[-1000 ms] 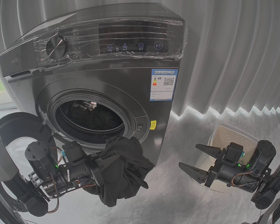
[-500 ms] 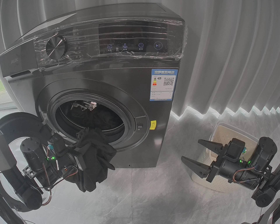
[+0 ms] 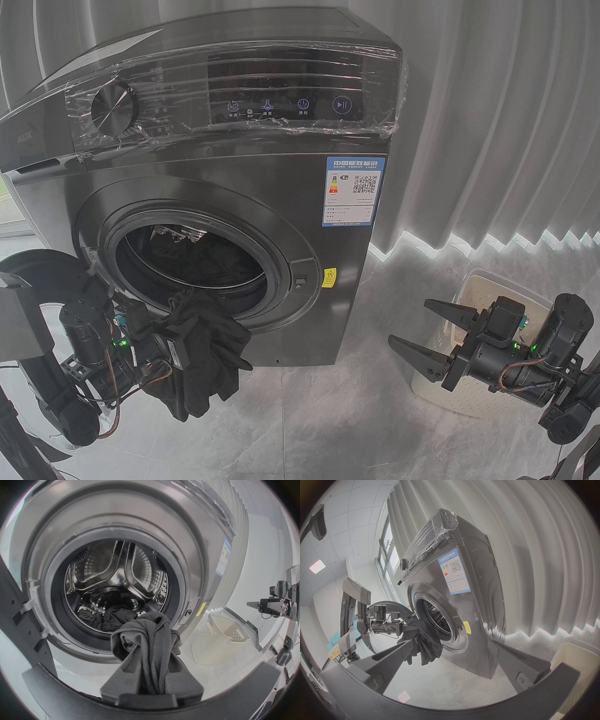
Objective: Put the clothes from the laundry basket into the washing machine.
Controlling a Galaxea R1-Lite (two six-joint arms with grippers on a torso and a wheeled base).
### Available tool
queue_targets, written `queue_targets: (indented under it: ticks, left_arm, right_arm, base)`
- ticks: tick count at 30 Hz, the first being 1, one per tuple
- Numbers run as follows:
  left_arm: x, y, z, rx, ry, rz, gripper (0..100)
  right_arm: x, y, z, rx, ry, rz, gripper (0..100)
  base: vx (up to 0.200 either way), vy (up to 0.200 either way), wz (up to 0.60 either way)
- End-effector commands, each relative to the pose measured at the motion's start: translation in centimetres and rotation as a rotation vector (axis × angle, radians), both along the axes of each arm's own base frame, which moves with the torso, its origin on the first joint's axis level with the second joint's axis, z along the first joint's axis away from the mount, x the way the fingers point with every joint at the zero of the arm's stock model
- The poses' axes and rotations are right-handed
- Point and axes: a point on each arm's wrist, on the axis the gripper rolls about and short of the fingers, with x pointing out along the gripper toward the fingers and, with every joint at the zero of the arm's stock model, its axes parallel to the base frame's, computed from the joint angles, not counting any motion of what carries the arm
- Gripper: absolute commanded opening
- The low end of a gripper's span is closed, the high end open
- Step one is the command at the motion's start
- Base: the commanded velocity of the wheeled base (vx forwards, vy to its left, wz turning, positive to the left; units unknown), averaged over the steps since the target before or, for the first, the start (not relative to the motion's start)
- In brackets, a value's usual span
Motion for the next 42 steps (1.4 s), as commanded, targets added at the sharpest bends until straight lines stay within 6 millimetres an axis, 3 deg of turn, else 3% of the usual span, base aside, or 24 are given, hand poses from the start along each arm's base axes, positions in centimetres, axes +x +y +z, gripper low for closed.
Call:
queue_targets:
  ticks: [1,7,22,42]
  left_arm:
    - [-0.11,-0.27,-0.46,0.006,0.021,-0.012,0]
    - [-0.53,-0.85,-0.5,0.009,0.024,-0.039,0]
    - [-0.58,-0.87,-0.49,0.008,0.025,-0.04,0]
    - [-0.87,-1.05,-0.68,0.012,0.036,-0.051,0]
  right_arm:
    - [0.01,0.04,-0.09,-0.002,0.004,0.002,100]
    - [0.01,0.04,-0.09,-0.003,0.002,0.002,100]
    - [0.01,0.04,-0.09,-0.002,0.004,0.002,100]
    - [-0.06,0.12,-0.16,-0.006,0.004,0.006,100]
  base:
    - [0.0,0.0,0.0]
    - [0.0,0.0,0.0]
    - [0.0,0.2,0.0]
    - [0.0,0.0,0.0]
